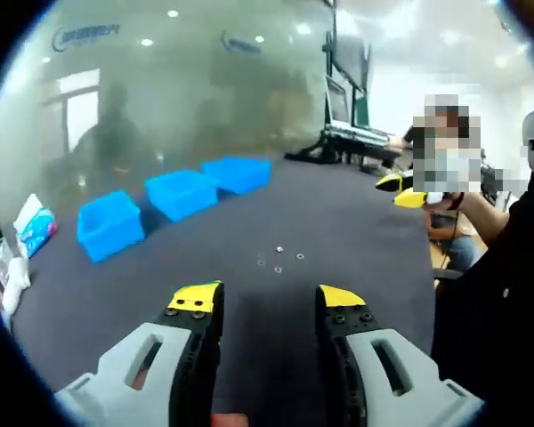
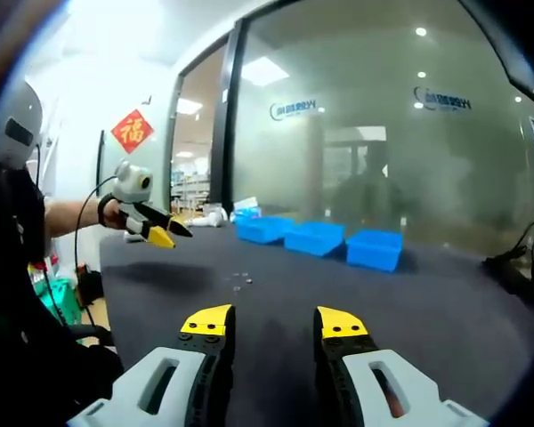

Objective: Sort the screws, nuts, and washers into the corresponding bins

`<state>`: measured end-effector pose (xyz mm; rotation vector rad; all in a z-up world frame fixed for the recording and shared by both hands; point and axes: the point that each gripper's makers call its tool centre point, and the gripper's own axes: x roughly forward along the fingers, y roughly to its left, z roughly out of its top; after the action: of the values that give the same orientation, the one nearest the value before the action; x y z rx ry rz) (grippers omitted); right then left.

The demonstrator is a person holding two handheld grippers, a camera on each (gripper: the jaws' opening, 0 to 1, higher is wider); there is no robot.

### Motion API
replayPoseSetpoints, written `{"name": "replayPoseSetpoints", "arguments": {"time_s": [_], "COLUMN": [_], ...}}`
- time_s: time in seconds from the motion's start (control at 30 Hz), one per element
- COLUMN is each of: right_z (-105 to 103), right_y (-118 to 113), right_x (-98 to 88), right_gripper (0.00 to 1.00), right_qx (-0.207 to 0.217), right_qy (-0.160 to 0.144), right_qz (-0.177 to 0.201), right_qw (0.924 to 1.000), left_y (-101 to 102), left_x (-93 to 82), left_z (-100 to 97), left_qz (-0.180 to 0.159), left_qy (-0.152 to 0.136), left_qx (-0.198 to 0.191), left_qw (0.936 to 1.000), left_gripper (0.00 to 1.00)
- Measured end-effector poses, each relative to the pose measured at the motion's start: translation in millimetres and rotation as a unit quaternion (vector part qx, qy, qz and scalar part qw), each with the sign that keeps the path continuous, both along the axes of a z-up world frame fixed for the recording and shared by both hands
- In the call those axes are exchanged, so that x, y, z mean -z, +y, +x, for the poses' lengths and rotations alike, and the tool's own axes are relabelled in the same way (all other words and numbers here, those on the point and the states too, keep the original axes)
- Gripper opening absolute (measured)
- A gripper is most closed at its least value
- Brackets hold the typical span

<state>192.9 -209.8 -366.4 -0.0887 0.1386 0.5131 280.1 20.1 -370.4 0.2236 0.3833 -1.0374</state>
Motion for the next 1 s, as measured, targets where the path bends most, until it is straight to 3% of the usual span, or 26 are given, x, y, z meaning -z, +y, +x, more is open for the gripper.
{"name": "replayPoseSetpoints", "arguments": {"time_s": [0.3,0.4,0.6,0.8,1.0], "right_z": [0.4,1.2,1.8,0.3,-0.5], "right_y": [-2.6,-3.1,-3.6,-4.1,-2.9], "right_x": [3.5,4.6,8.6,14.7,15.8], "right_gripper": [0.32,0.32,0.32,0.32,0.32], "right_qx": [0.001,0.001,0.0,0.0,0.0], "right_qy": [0.003,0.004,0.007,0.012,0.014], "right_qz": [-0.001,0.0,0.002,0.002,0.008], "right_qw": [1.0,1.0,1.0,0.9999,0.9999], "left_y": [-26.8,-33.5,-38.3,-44.7,-51.4], "left_x": [8.5,7.7,18.0,24.8,17.9], "left_z": [6.1,9.0,12.6,10.8,13.7], "left_qz": [0.066,0.075,0.14,0.169,0.174], "left_qy": [0.019,0.034,0.05,0.065,0.069], "left_qx": [0.048,0.05,0.069,0.079,0.083], "left_qw": [0.9965,0.9954,0.9865,0.9804,0.9788], "left_gripper": [0.37,0.37,0.37,0.35,0.35]}}
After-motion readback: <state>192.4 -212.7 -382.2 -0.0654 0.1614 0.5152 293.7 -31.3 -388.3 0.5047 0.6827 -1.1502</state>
